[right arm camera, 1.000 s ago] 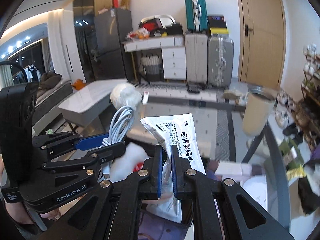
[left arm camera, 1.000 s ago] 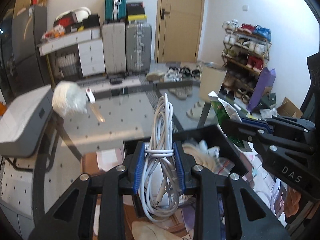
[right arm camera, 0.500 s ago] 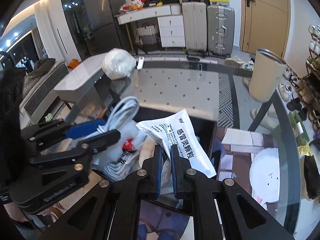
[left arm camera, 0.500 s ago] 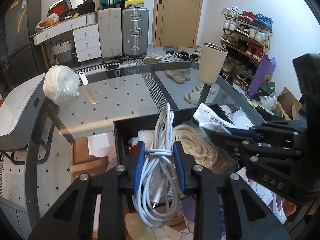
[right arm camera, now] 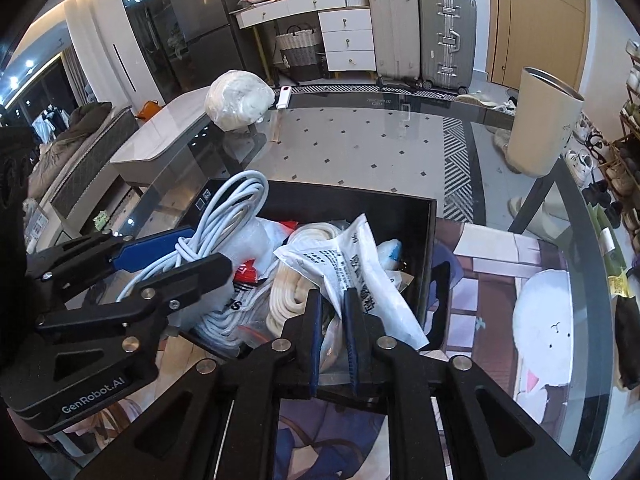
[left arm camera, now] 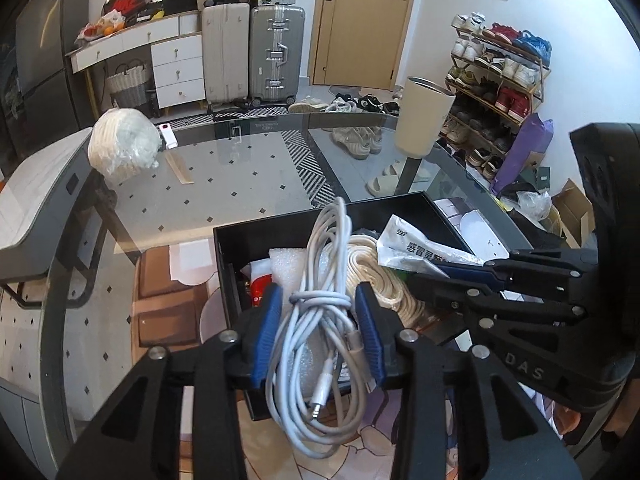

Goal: Organize soft objects
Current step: 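Open both grippers to release the cable and sachet into the box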

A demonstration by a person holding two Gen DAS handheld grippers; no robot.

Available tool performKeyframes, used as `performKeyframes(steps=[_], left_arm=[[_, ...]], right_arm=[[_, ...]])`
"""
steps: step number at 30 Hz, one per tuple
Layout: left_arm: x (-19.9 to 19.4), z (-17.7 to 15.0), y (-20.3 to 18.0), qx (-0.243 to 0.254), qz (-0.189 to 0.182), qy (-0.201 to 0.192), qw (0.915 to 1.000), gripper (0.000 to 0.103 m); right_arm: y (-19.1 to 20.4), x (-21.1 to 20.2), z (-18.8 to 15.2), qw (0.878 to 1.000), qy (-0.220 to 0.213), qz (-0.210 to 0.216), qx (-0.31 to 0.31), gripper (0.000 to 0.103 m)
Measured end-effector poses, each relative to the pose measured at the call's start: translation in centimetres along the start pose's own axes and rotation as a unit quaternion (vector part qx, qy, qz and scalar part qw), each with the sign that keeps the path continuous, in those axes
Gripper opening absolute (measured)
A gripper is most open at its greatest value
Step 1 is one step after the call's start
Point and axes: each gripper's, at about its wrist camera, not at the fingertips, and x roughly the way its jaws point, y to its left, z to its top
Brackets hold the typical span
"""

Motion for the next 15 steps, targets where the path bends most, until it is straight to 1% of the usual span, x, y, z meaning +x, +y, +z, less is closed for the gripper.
performKeyframes(steps=[1, 2, 3, 5, 6, 8, 9, 10, 11, 12, 14, 15], left_arm=[[0.0, 0.0, 0.1, -0.004, 0.003, -0.002, 1.0000, 0.052], [-0.1, 0.0, 0.0, -0.007, 0.012, -0.004, 0.9999, 0.053], [-0.3, -0.1, 0.0, -0.006, 0.022, -0.010, 0.9997, 0.053], [-1.1, 0.0, -0.2, 0.004, 0.037, -0.035, 0.9987, 0.054], [-1.6, -0.1, -0.3, 0.009, 0.044, -0.046, 0.9979, 0.056], [-2.8, -0.1, -0.6, 0.020, 0.058, -0.075, 0.9953, 0.066], [-3.5, -0.2, -0.8, 0.023, 0.069, -0.092, 0.9931, 0.076], [-4.1, -0.2, -0.8, 0.023, 0.080, -0.106, 0.9909, 0.084], [-4.7, -0.4, -0.7, 0.021, 0.092, -0.123, 0.9879, 0.086], [-5.4, -0.5, -0.6, 0.019, 0.100, -0.143, 0.9845, 0.089], [-6.5, -0.8, -0.5, 0.021, 0.098, -0.172, 0.9800, 0.089], [-6.9, -0.9, -0.5, 0.023, 0.098, -0.182, 0.9782, 0.089]], right_arm=[[0.1, -0.2, 0.0, 1.000, -0.003, 0.007, 0.002, 0.019], [0.1, -0.4, -0.1, 1.000, -0.007, 0.013, 0.003, 0.031], [0.3, -0.9, -0.1, 1.000, -0.012, 0.012, 0.004, 0.032], [0.5, -1.8, -0.4, 1.000, -0.030, -0.001, 0.001, 0.042], [0.7, -2.4, -0.6, 0.999, -0.040, -0.003, -0.003, 0.044], [0.8, -3.6, -1.0, 0.998, -0.067, -0.005, -0.005, 0.052], [0.8, -4.3, -1.2, 0.997, -0.080, -0.008, -0.002, 0.054], [0.8, -4.9, -1.3, 0.996, -0.091, -0.010, 0.001, 0.057], [0.7, -5.5, -1.5, 0.994, -0.104, -0.014, 0.004, 0.063], [0.6, -6.2, -1.7, 0.993, -0.118, -0.017, 0.007, 0.067], [0.3, -7.6, -2.2, 0.988, -0.153, -0.024, 0.015, 0.081], [0.4, -8.3, -2.4, 0.985, -0.168, -0.027, 0.019, 0.083]])
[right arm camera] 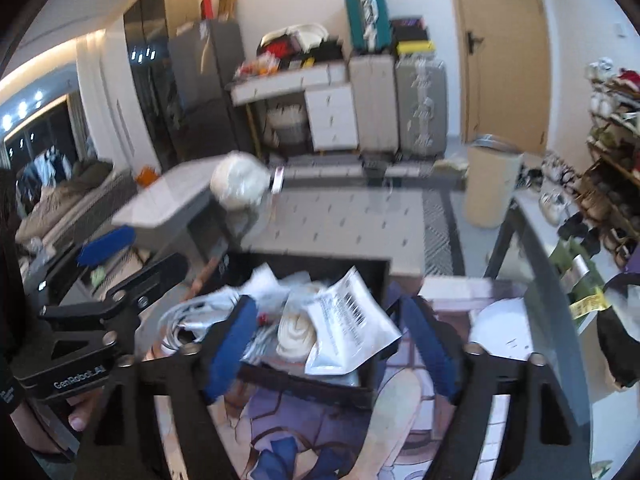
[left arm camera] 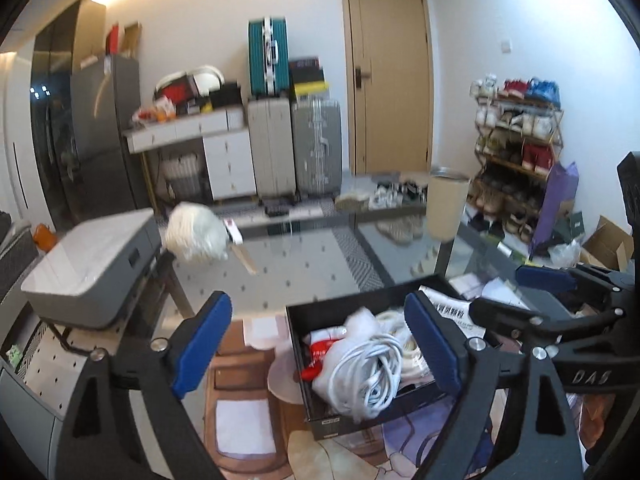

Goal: Organize soft objects

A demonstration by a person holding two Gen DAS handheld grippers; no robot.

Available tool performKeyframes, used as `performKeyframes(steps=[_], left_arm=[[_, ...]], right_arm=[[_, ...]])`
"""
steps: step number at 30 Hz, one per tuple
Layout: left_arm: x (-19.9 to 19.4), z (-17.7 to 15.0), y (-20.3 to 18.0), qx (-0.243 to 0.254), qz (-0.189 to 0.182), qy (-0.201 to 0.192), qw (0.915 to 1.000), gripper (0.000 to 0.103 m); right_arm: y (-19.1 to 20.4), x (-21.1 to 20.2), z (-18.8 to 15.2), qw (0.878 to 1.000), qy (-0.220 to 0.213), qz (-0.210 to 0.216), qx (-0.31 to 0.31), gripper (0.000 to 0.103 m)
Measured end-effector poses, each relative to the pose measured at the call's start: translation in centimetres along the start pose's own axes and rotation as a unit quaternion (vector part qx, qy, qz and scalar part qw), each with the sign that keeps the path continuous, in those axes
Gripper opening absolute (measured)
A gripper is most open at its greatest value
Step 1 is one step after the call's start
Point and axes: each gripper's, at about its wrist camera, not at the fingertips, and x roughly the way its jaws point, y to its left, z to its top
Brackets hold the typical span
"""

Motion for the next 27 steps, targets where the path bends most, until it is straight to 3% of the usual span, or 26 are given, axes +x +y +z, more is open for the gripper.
performKeyframes(steps=[10, 20, 27], left_arm=[[-1.4, -2.0, -0.3, 0.019, 0.014, -0.050, 0.9985, 0.091], [-2.1, -3.7, 0.1, 0.002, 0.040, -0.077, 0.9962, 0.092], [-2.2, -4.1, -0.3, 0.005, 0.021, -0.076, 0.9969, 0.092]], right_arm=[[0.2, -3.8, -1.6, 0.996, -0.079, -0.025, -0.020, 0.086], [0.7, -4.7, -4.1, 0.992, -0.114, -0.036, -0.036, 0.091], [1.0, -4.8, -4.1, 0.991, -0.119, -0.041, -0.039, 0.091]])
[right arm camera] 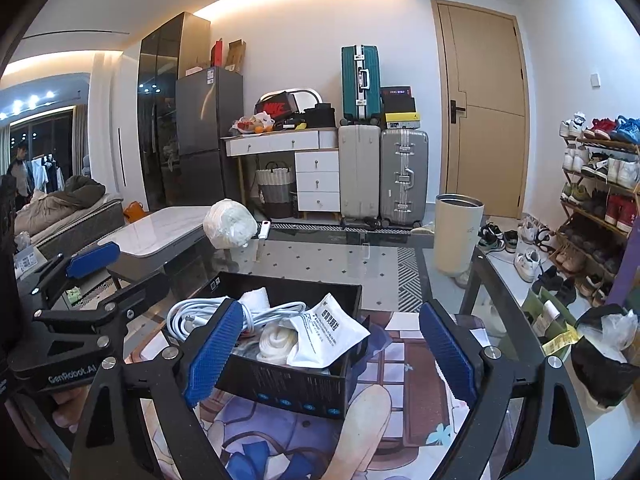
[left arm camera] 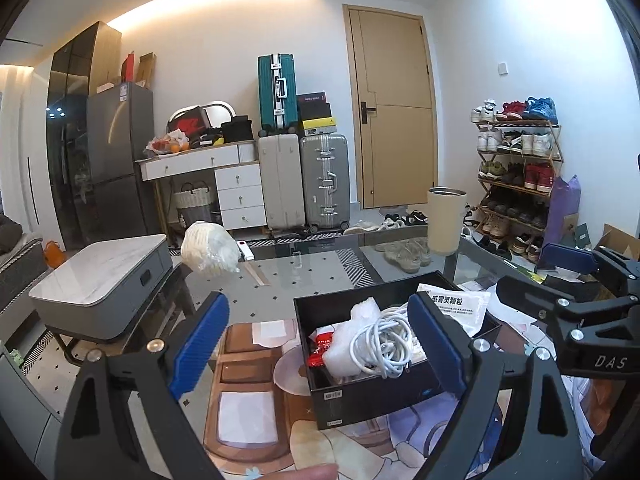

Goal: Organize soft objects

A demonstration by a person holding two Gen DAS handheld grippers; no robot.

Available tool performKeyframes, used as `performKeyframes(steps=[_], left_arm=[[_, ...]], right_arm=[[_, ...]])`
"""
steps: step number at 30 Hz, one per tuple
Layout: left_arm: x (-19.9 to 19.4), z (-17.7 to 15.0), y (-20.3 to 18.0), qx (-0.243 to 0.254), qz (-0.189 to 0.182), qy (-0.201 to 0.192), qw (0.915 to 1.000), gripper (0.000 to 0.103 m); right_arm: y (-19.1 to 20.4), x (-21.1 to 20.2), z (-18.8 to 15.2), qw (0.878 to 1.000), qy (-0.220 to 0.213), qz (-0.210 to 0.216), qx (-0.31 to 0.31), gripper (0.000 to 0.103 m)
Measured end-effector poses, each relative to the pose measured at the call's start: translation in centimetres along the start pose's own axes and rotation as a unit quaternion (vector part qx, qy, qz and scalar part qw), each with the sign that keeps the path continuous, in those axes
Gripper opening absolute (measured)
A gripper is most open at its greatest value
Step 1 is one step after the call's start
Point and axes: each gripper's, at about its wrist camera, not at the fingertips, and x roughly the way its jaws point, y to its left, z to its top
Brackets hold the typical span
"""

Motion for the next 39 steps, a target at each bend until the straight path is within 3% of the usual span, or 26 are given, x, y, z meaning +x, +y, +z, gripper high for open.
performKeyframes(steps=[2, 4, 39], left_arm=[[-0.13, -0.01, 0.02, 0.000, 0.000, -0.003, 1.0000, 0.092], [-0.18, -0.02, -0.10, -0.002, 0.003, -0.004, 1.0000, 0.103], [-0.81, -0.05, 0.39, -0.018, 0.009, -0.009, 0.9997, 0.103]], right_arm=[[0.12, 0.03, 0.07, 1.000, 0.000, 0.000, 0.001, 0.091], [0.18, -0.04, 0.07, 1.000, -0.001, -0.001, 0.000, 0.091], [-0.34, 0.52, -0.24, 1.000, 0.008, -0.003, 0.009, 0.092]])
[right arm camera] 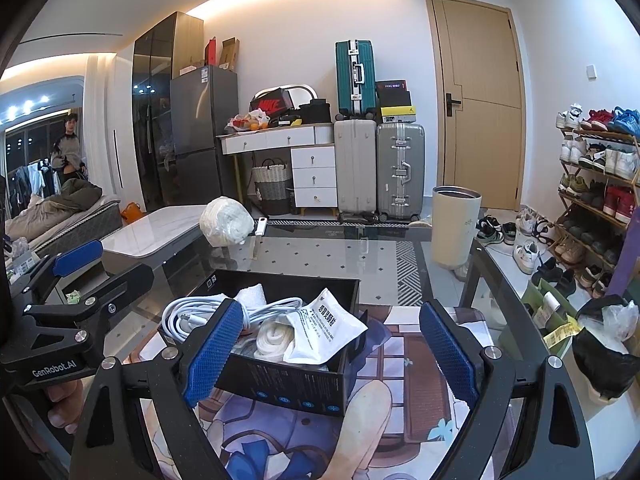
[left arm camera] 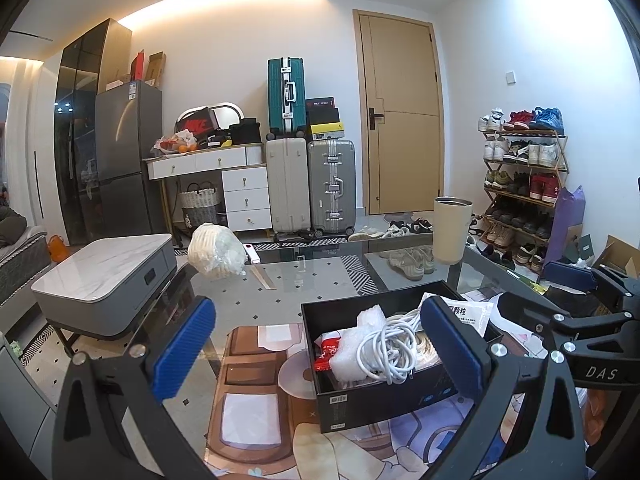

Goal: Organize soft objects

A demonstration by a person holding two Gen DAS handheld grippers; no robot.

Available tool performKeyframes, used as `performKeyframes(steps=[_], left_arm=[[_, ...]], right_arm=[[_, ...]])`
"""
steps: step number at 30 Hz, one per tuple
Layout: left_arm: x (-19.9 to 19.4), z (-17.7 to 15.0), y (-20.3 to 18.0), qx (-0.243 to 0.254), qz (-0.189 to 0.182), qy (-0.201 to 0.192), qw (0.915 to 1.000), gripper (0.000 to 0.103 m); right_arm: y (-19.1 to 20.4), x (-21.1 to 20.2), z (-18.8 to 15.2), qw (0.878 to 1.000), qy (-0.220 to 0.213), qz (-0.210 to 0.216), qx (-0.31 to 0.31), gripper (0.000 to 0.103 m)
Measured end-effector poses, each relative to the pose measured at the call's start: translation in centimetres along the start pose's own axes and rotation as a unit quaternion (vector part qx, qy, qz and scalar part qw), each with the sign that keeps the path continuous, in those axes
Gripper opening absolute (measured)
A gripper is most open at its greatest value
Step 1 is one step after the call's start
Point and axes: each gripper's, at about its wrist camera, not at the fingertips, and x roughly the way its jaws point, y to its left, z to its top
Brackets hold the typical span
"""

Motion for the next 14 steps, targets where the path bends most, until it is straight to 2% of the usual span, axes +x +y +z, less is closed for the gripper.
performKeyframes(steps=[8, 14], left_arm=[[-0.07, 0.07, 0.08, 0.011, 0.014, 0.001, 0.9998, 0.103], [-0.02, -0.04, 0.04, 0.014, 0.012, 0.005, 0.9998, 0.103]], right_arm=[[-0.10, 0.30, -0.47, 1.000, 0.005, -0.001, 0.000, 0.092], [-0.09, 0.24, -0.56, 1.000, 0.007, -0.001, 0.001, 0.092]])
